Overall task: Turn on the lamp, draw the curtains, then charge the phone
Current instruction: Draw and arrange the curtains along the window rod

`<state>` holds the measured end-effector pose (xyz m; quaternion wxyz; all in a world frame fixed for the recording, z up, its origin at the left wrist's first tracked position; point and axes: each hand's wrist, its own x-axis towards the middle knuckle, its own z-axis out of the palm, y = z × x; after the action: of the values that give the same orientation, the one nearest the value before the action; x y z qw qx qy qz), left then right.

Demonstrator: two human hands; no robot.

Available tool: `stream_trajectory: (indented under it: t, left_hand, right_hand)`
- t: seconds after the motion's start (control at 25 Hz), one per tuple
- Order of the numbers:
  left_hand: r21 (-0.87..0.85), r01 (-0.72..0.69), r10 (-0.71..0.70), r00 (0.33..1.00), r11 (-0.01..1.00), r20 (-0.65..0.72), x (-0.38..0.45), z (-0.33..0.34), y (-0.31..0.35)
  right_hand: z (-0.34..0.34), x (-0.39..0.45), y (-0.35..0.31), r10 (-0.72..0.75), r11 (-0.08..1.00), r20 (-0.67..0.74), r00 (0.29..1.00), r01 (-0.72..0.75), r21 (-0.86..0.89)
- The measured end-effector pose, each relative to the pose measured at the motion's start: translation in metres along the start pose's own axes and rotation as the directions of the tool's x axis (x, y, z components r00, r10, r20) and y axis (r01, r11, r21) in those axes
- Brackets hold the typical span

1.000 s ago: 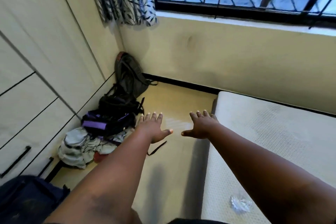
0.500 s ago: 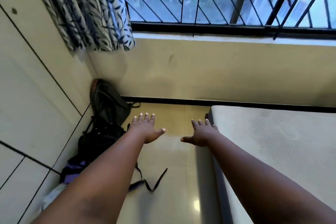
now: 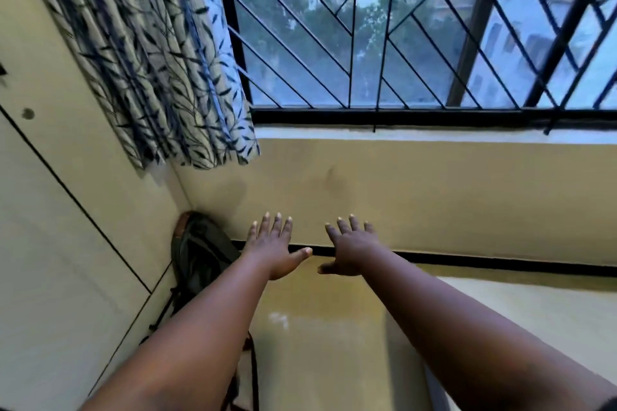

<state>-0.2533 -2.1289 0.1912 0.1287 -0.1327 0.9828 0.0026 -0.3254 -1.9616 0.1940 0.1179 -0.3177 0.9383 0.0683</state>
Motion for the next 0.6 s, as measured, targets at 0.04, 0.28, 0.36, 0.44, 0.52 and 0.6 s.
stream_trajectory:
  t: [0.04, 0.28, 0.36, 0.44, 0.52, 0.6]
  left_hand:
    - [-0.023, 0.037, -0.038, 0.999, 0.999, -0.020, 0.016, -0.014, -0.005]
    - [-0.241, 0.137, -0.178, 0.971, 0.961, -0.157, 0.099, -0.075, -0.036]
    - [-0.274, 0.140, -0.197, 0.961, 0.952, -0.195, 0.120, -0.085, -0.049]
    - [-0.309, 0.162, -0.243, 0.939, 0.937, -0.244, 0.151, -0.103, -0.071]
    - [-0.346, 0.148, -0.263, 0.912, 0.926, -0.315, 0.184, -0.133, -0.101]
    - [-0.429, 0.098, -0.287, 0.869, 0.898, -0.402, 0.215, -0.174, -0.136]
  right_hand:
    - [-0.016, 0.020, 0.006, -0.023, 1.000, -0.021, 1.000, 0.023, -0.014]
    - [-0.110, 0.140, 0.018, -0.140, 0.990, -0.173, 0.975, 0.136, -0.037]
    - [-0.122, 0.168, 0.005, -0.177, 0.984, -0.185, 0.967, 0.172, -0.044]
    - [-0.141, 0.202, -0.010, -0.214, 0.977, -0.228, 0.950, 0.209, -0.046]
    - [-0.170, 0.238, -0.026, -0.250, 0.968, -0.290, 0.924, 0.248, -0.045]
    - [-0.211, 0.274, -0.043, -0.275, 0.960, -0.368, 0.888, 0.272, -0.060]
